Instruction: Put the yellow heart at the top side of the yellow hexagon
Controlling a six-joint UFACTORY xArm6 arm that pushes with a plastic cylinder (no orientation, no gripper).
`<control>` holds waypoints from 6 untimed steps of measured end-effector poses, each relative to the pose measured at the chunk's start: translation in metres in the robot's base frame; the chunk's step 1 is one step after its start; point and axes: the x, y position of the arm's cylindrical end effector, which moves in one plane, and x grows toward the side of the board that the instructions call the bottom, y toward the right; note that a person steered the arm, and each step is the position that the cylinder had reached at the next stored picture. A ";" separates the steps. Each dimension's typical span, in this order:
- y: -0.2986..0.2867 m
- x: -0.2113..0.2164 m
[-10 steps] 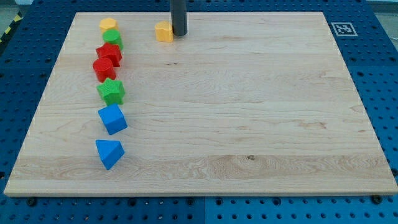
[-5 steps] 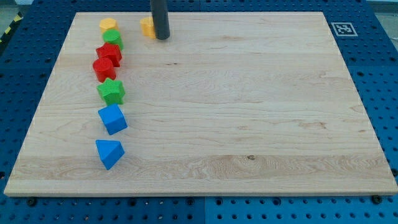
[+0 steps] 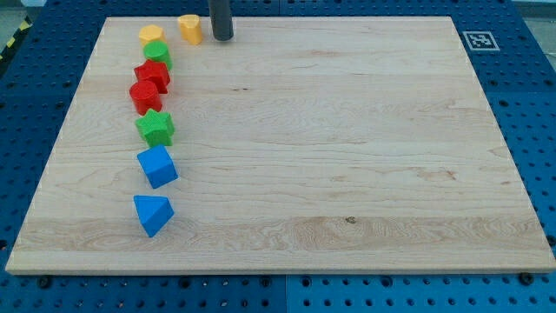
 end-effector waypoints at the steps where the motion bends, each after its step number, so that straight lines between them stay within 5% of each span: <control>1: -0.006 0.000; 6: -0.075 -0.016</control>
